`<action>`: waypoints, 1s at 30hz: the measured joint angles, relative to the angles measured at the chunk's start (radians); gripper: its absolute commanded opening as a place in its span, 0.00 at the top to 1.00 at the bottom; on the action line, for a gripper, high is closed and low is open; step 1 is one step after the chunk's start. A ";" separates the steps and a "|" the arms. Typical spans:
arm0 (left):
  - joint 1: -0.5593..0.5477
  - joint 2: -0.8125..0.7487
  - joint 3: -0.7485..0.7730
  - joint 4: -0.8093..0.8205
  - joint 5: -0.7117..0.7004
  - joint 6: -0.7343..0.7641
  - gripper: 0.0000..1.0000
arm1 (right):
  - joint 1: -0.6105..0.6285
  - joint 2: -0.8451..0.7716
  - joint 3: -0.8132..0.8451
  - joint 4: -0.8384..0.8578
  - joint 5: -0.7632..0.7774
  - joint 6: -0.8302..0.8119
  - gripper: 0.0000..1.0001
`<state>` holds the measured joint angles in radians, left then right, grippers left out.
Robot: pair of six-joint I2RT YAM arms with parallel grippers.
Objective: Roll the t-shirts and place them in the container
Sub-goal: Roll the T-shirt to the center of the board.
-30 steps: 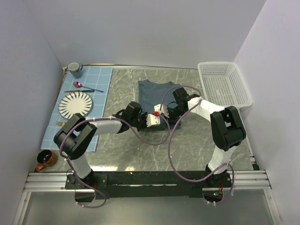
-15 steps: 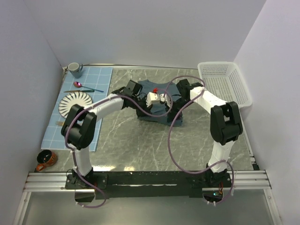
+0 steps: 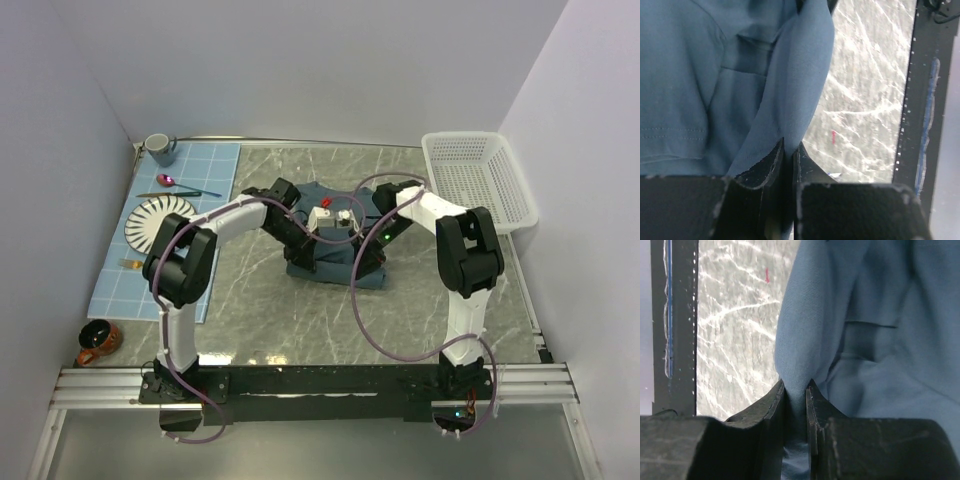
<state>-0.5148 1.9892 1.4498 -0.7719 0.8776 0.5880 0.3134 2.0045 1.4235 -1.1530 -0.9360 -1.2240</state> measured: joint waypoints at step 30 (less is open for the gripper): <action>0.077 0.352 0.317 -0.356 0.091 0.031 0.92 | -0.034 0.325 0.207 -0.154 -0.134 0.160 0.87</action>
<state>-0.4374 2.3413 1.7672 -1.1278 0.9684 0.6193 0.2798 2.3291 1.6302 -1.3071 -1.0702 -1.0641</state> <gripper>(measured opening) 0.125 0.240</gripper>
